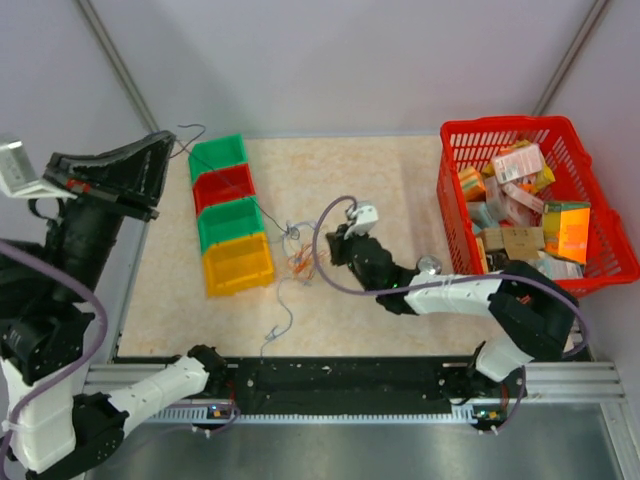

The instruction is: Untangle the cables

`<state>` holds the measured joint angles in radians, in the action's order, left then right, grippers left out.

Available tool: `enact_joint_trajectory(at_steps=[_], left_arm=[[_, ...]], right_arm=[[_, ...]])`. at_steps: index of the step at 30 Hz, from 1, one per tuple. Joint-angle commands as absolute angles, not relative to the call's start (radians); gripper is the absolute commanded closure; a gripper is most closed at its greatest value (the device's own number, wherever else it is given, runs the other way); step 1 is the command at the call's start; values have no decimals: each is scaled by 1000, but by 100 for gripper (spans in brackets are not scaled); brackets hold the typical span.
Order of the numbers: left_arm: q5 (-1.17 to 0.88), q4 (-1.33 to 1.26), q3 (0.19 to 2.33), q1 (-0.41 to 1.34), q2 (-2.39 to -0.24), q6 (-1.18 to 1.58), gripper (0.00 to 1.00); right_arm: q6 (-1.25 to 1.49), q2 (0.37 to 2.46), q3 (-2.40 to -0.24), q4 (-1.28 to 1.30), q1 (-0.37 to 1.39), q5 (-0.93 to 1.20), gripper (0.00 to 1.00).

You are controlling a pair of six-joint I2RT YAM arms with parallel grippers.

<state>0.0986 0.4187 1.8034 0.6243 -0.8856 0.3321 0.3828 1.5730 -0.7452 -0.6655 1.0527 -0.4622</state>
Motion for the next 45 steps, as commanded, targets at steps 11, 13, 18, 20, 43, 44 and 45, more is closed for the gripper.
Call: enact_joint_trajectory(at_steps=[11, 13, 18, 20, 43, 44, 45], left_arm=[[411, 480, 1870, 623, -772, 87, 100], [414, 486, 1884, 623, -776, 81, 100], [440, 499, 1960, 623, -776, 45, 100], [448, 500, 1980, 623, -770, 29, 100], [22, 482, 1697, 624, -1221, 311, 100], [25, 466, 1651, 623, -1242, 316, 100], [31, 444, 1610, 621, -1267, 333, 100]], right_arm=[[451, 1511, -811, -216, 729, -793, 100], [442, 1534, -822, -193, 709, -825, 100], [422, 1568, -839, -167, 664, -842, 100], [408, 1585, -848, -166, 663, -857, 100], [290, 1323, -718, -394, 655, -276, 100], [291, 1300, -703, -414, 655, -259, 100], [299, 1266, -678, -428, 655, -241, 100]])
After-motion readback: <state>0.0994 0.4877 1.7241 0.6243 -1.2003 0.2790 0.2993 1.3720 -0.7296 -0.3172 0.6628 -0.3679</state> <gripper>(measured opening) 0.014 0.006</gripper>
